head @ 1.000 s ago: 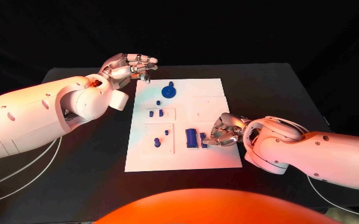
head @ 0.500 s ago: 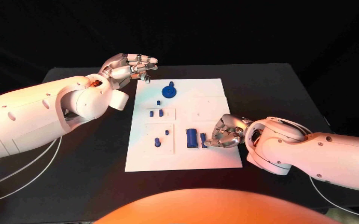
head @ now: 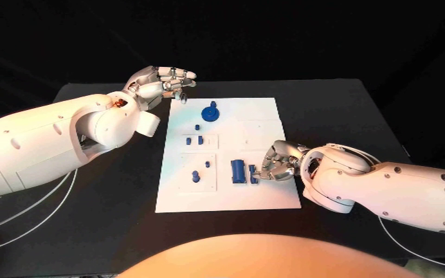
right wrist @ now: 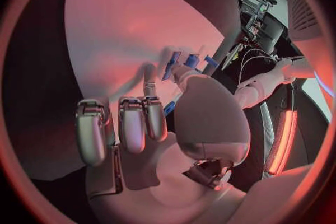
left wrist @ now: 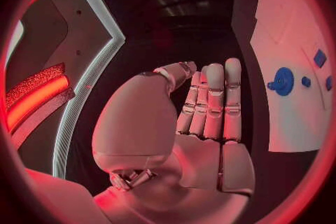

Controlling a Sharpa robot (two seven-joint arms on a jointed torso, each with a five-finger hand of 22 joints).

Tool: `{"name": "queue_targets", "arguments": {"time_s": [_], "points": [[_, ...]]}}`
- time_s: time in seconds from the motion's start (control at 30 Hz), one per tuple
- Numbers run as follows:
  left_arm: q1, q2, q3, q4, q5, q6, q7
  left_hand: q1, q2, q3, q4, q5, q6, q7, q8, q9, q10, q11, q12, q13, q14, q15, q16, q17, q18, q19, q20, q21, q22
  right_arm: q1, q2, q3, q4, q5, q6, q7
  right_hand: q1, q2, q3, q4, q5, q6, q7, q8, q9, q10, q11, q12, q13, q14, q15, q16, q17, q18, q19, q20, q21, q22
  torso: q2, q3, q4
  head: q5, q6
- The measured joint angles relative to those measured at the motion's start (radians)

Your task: Assemble the parts on the task board

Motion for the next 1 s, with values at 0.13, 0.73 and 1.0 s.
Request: {"name": "queue_targets", "arguments": {"time_s": [0.13,0.73,1.0], "points": [[0.0,0.0,0.0,0.0,0.0,0.0,0.0,0.0,0.0,0.0,0.0,0.0,0.0,0.0,0.0,0.0,0.0,0.0,0.0,0.0,0.0,0.0,0.0,0.0,0.0,0.0,0.0,0.0,0.0,0.0,0.006,0.001,-0.008,-0.006,-0.002,0.004,0.0,0.0,0.0,0.0,0.0,0.001,-0.001,0.002,0.0,0.0,0.0,0.0,0.0,0.0,0.0,0.0,0.0,0.0,0.0,0.0,0.0,0.0,0.0,-0.0001,-0.0008,0.001,0.0],[-0.001,0.005,-0.008,-0.008,0.001,0.0,0.002,0.0,0.0,0.0,0.0,0.0,0.0,0.0,0.0,0.0,0.0,0.0,0.0,-0.001,0.0,0.0,0.0,-0.001,0.0,0.0,0.0,0.0,0.0,0.027,-0.041,0.006,0.011,0.035,-0.101,0.104,0.048,-0.001,-0.041,0.009,0.024,-0.043,0.02,-0.027,-0.015,0.0,0.008,-0.037,0.0,0.002,0.003,-0.008,0.0,0.0,0.0,0.0,0.0,0.0,-0.009,-0.0044,-0.0033,-0.005,0.002],[-0.009,0.029,-0.019,-0.048,0.017,-0.021,0.027,-0.026,-0.026,-0.03,0.03,0.0,-0.011,0.004,0.0,0.0,-0.009,0.002,0.004,-0.007,-0.062,0.008,-0.03,-0.018,0.0,-0.027,0.012,-0.047,-0.022,0.085,-0.016,0.013,-0.133,0.318,-0.201,0.409,0.183,0.006,-0.052,-0.02,0.055,-0.132,0.067,-0.084,-0.041,-0.102,0.053,-0.317,0.0,0.001,0.042,-0.094,-0.044,0.037,-0.007,0.04,-0.268,0.0,-0.037,-0.0154,-0.0067,-0.008,0.036]]}}
